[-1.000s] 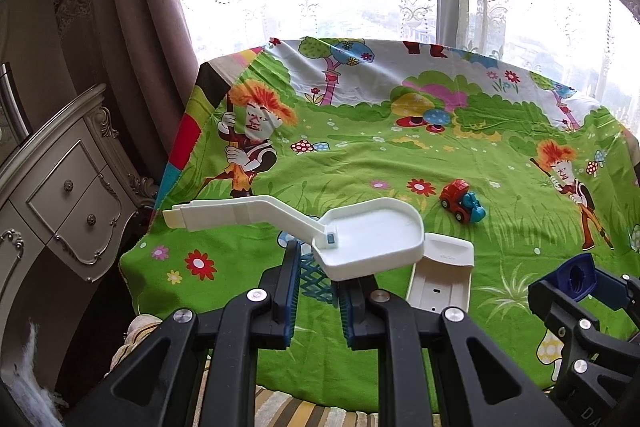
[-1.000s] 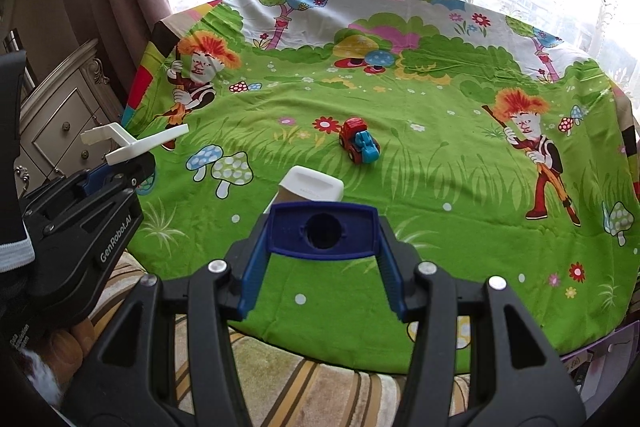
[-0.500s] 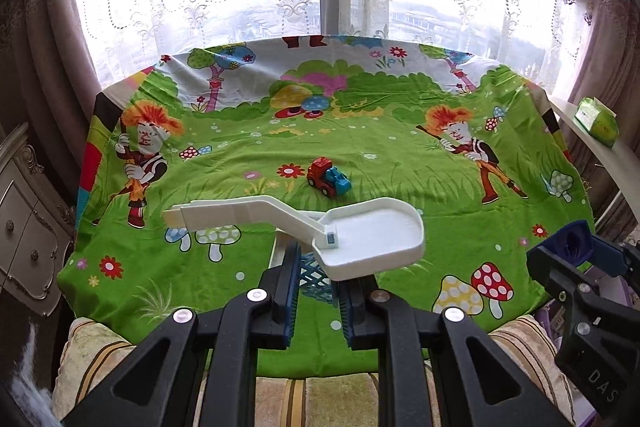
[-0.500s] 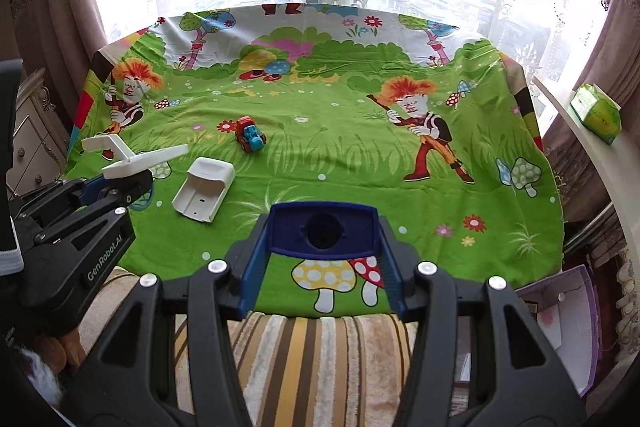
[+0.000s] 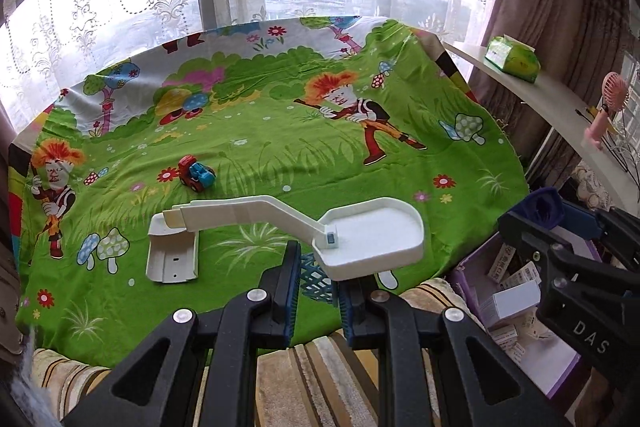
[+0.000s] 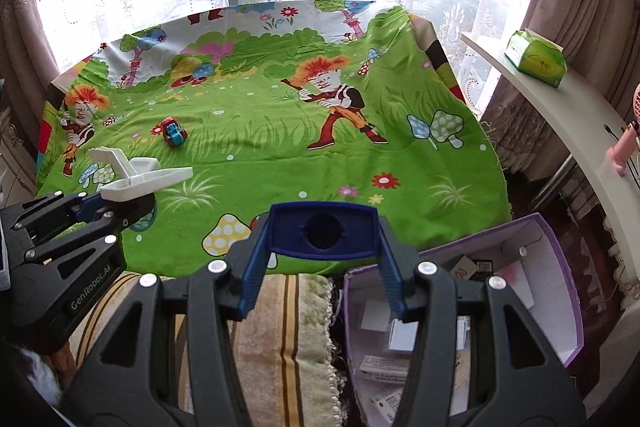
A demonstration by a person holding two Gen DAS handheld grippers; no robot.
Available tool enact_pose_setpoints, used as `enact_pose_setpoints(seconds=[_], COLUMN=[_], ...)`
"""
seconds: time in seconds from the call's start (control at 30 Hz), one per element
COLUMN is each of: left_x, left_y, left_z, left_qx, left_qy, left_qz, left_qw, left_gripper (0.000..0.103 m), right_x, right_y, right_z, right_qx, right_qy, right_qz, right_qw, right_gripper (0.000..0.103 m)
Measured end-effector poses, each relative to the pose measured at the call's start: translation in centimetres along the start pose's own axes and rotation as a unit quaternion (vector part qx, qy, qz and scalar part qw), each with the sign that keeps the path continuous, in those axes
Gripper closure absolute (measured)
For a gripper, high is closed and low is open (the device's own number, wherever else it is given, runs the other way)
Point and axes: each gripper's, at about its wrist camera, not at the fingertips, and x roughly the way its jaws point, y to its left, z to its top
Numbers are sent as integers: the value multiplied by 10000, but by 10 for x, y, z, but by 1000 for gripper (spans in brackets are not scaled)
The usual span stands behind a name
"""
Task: Organize rigid objects
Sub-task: 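Carry the white stand and blue holder toward the purple box, then open both grippers to drop the white stand and blue holder into the purple box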
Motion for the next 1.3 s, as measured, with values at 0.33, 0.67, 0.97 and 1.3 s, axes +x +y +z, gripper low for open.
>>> enact_pose_setpoints(seconds=[0.33, 0.67, 0.97, 1.3], left_x=[7, 5, 6, 6], left_y=[-80, -132, -130, -111], left_z=[-1, -6, -7, -2], left_qx=[790, 1350, 1282, 1087], left_qy=[241, 394, 391, 316], left_qz=[-799, -1819, -1826, -1692], left_qw=[9934, 9732, 9740, 9791], left_gripper=[85, 84, 59, 56], right_x=[-3, -6, -9, -6], right_y=[-71, -119, -127, -115], right_z=[-24, -41, -41, -40], right_qx=[555, 1010, 1136, 1033], right_qy=[139, 207, 139, 201], right_qz=[-491, -792, -710, -578], right_qw=[9972, 9915, 9909, 9928], right_gripper=[49, 48, 27, 27])
